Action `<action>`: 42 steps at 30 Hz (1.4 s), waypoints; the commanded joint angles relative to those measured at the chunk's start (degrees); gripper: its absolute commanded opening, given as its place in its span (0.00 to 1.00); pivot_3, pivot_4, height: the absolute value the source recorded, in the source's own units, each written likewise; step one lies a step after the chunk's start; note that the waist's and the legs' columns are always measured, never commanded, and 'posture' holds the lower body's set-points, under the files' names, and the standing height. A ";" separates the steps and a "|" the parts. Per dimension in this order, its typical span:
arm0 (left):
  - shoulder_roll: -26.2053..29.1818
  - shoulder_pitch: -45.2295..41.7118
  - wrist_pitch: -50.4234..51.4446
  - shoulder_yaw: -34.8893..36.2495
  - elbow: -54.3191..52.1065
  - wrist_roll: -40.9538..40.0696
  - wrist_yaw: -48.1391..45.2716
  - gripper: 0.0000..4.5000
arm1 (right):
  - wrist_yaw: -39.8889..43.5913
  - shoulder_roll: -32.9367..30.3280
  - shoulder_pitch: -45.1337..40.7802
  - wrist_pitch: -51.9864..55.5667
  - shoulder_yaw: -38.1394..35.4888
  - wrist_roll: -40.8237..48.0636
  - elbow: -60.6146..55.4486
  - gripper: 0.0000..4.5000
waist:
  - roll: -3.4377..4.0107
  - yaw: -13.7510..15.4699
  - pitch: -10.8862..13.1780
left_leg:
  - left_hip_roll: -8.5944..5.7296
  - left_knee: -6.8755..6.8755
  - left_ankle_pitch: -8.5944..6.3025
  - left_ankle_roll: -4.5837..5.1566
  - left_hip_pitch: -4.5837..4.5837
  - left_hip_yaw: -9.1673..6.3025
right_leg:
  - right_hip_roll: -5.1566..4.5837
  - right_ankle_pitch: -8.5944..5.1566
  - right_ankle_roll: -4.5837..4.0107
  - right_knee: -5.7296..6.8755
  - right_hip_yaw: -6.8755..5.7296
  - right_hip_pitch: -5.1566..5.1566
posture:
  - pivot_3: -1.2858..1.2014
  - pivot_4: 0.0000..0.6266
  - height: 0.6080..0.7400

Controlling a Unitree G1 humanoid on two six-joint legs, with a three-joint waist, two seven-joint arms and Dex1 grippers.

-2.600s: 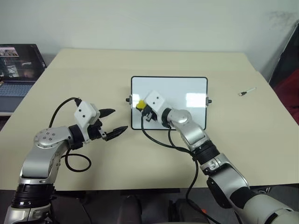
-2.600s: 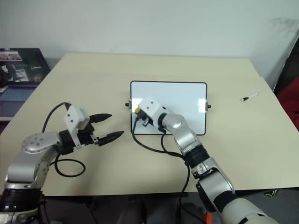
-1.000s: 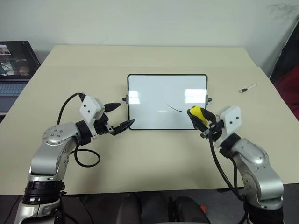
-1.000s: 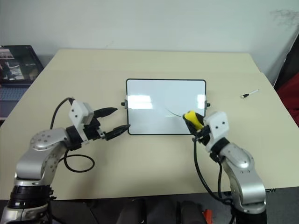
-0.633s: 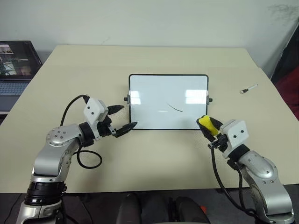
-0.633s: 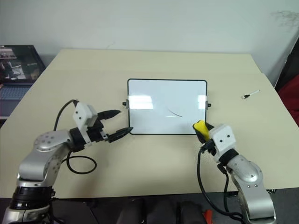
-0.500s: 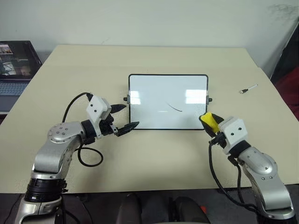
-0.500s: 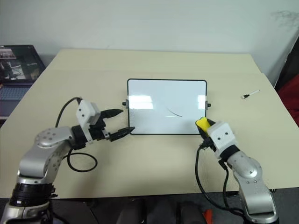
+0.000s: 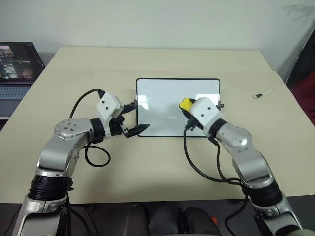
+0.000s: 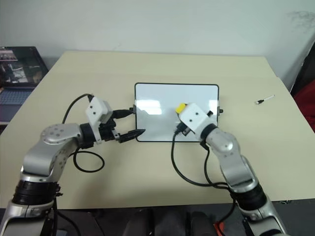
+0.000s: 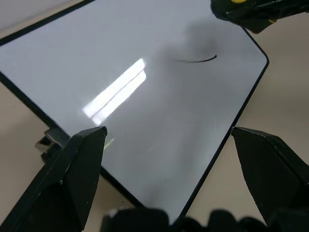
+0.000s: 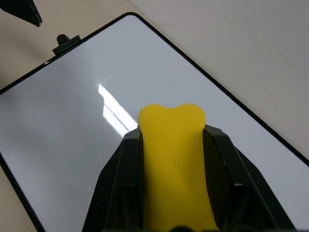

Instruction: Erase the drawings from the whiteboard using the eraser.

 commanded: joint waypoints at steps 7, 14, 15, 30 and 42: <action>0.60 -2.02 -3.48 -0.88 1.62 0.16 -4.83 1.00 | 1.50 4.97 -14.13 0.61 1.98 -0.86 17.12 0.29 | 0.01 0.03 0.00 | 0.03 0.00 0.00 0.00 0.00 0.01 | 0.00 0.00 -0.01 0.01 -0.03 -0.01 | 0.52 0.24 1.00; -0.16 -2.26 -4.26 -1.85 1.85 0.44 -5.37 1.00 | 2.63 3.31 -12.59 -1.08 3.20 -2.01 24.52 0.29 | 0.00 0.00 -0.01 | 0.04 0.01 0.00 0.01 0.01 0.00 | -0.02 0.01 -0.01 0.04 -0.02 0.00 | 0.52 0.24 1.00; -0.20 -2.16 -4.26 -1.84 1.70 0.36 -5.40 1.00 | 2.74 2.57 -11.71 -1.28 3.17 -2.18 24.61 0.29 | 0.00 -0.01 -0.01 | 0.04 0.01 0.00 0.01 0.01 0.01 | -0.01 0.01 -0.01 0.05 -0.03 0.01 | 0.52 0.24 1.00; -0.31 -2.34 -4.77 -2.09 2.19 0.61 -5.87 1.00 | 3.38 -6.07 2.10 2.54 -0.81 -1.61 21.48 0.29 | -0.14 0.18 -0.20 | 0.03 0.41 0.13 0.23 1.06 -0.09 | -0.17 -0.03 0.23 0.10 -0.25 1.02 | 0.52 0.24 1.00; -0.46 -2.24 -5.03 -1.87 2.74 1.01 -6.10 1.00 | 7.35 -2.11 -6.08 11.45 -3.93 4.55 2.37 0.29 | 0.00 -0.31 -0.12 | 0.03 0.29 0.27 0.41 0.24 -0.10 | -0.06 0.28 0.11 0.09 -0.06 0.40 | 0.52 0.24 1.00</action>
